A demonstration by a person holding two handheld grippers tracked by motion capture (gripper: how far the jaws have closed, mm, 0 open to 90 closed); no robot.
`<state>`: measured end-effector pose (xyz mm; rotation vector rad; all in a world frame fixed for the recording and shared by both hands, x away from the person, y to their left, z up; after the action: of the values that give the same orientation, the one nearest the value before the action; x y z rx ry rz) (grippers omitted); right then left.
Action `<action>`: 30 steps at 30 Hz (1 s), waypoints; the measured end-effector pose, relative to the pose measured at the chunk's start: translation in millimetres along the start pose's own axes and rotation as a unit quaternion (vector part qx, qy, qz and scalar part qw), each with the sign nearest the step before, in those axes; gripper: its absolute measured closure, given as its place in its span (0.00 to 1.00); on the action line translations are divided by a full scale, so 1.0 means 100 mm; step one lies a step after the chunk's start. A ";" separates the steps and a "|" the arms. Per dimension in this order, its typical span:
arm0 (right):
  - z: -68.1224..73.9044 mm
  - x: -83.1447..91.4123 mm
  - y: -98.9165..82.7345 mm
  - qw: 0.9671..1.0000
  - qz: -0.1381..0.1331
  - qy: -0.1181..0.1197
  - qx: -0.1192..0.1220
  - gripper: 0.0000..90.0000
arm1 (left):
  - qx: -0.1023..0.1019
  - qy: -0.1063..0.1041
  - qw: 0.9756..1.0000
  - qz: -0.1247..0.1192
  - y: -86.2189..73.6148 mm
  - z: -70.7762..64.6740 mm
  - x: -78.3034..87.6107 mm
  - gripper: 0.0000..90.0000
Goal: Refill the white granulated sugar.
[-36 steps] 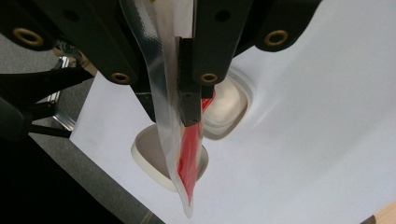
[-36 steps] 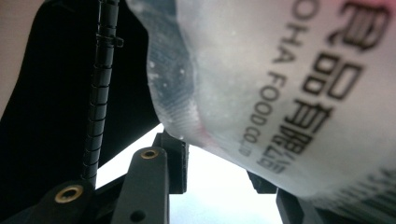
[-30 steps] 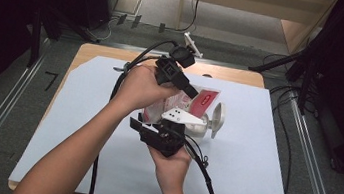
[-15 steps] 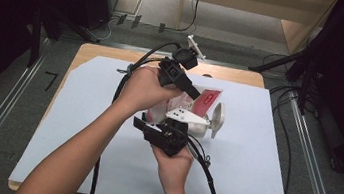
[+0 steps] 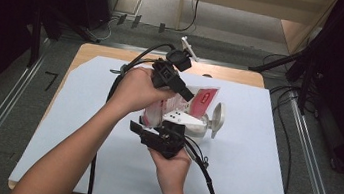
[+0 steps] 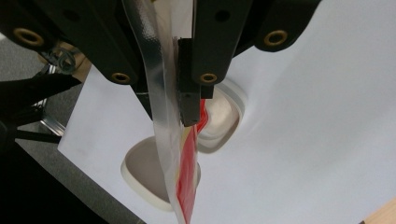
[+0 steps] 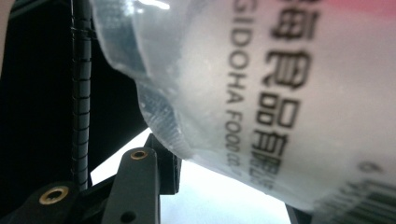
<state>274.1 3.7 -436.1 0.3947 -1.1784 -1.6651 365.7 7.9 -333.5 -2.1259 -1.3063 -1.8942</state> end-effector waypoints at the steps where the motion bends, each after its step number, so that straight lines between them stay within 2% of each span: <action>1: 0.00 0.00 -0.01 1.000 0.001 0.001 0.000 0.65 | 0.000 -0.012 1.000 0.006 -0.03 0.00 -0.01 0.93; 2: 0.00 -0.01 -0.03 1.000 0.002 0.001 0.000 0.64 | -0.010 -0.011 1.000 0.011 -0.05 0.00 0.00 0.91; 5: 0.01 -0.04 -0.08 1.000 0.004 0.002 -0.003 0.62 | -0.011 -0.011 1.000 0.011 -0.11 0.01 0.00 0.93; 8: 0.01 -0.05 -0.11 1.000 0.010 -0.003 0.004 0.62 | -0.008 -0.013 1.000 0.008 -0.15 0.02 0.00 0.94; 12: -0.02 -0.07 -0.18 1.000 0.017 -0.002 0.008 0.60 | -0.011 -0.025 1.000 0.003 -0.24 0.03 0.00 0.95; 18: -0.05 -0.10 -0.25 0.999 0.029 -0.005 0.012 0.60 | -0.008 -0.026 1.000 -0.001 -0.32 0.06 0.01 0.95; 21: -0.06 -0.10 -0.30 0.999 0.027 -0.006 0.015 0.60 | -0.008 -0.020 1.000 -0.004 -0.37 0.07 0.01 0.96; 22: -0.07 -0.11 -0.31 0.999 0.029 -0.004 0.016 0.60 | -0.008 -0.021 1.000 -0.010 -0.38 0.07 0.01 0.96; 26: -0.09 -0.13 -0.37 0.999 0.033 -0.014 0.035 0.60 | -0.003 -0.026 0.999 -0.019 -0.46 0.10 0.01 0.98; 30: -0.11 -0.16 -0.42 0.998 0.036 -0.018 0.042 0.59 | -0.014 -0.023 1.000 -0.017 -0.52 0.12 0.02 0.98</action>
<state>266.0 12.1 -480.3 0.3713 -1.2779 -1.5706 345.6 49.0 -360.5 -2.1863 -1.3407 -1.8986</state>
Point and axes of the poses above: each handheld gripper's, and its own axes: x roughly backward along the jaws, y roughly out of its top, z roughly to its left, the point moved 5 cm from there along -x, roughly forward along the jaws, and after that the axes turned 1 degree about -x, right-handed, at the moved point
